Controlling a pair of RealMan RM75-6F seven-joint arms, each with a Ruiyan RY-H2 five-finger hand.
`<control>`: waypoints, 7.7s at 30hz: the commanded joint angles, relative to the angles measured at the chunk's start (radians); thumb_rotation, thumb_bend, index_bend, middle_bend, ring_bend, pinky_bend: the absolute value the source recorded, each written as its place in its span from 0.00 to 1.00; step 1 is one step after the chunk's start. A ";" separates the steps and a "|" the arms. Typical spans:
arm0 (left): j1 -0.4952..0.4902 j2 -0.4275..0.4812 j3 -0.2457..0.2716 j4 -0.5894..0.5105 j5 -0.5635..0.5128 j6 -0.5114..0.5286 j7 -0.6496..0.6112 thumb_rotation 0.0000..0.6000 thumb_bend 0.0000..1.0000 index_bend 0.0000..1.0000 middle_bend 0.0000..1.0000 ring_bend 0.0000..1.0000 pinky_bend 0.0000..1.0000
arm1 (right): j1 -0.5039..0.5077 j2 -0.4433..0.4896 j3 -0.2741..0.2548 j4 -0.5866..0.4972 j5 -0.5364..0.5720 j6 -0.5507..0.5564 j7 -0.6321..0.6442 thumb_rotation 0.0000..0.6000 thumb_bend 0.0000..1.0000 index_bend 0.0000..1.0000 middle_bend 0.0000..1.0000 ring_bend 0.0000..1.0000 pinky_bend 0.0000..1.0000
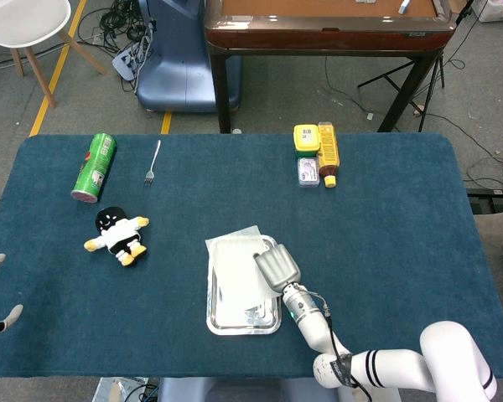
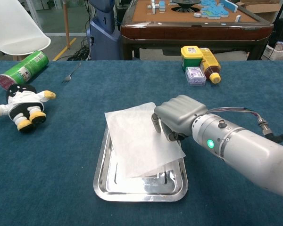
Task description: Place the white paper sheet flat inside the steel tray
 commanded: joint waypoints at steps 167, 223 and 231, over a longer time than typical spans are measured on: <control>-0.003 0.004 0.007 -0.006 -0.001 -0.013 0.010 1.00 0.22 0.12 0.02 0.00 0.21 | 0.083 -0.037 0.011 0.015 0.125 0.120 -0.017 1.00 1.00 0.42 1.00 1.00 1.00; -0.004 0.006 0.011 -0.009 -0.004 -0.021 0.017 1.00 0.22 0.17 0.03 0.00 0.21 | 0.093 -0.036 0.045 0.023 0.234 0.100 -0.103 1.00 1.00 0.42 1.00 1.00 1.00; -0.004 0.006 0.010 -0.009 -0.006 -0.021 0.018 1.00 0.22 0.17 0.04 0.00 0.21 | 0.093 -0.028 0.041 0.012 0.229 0.108 -0.096 1.00 1.00 0.42 1.00 1.00 1.00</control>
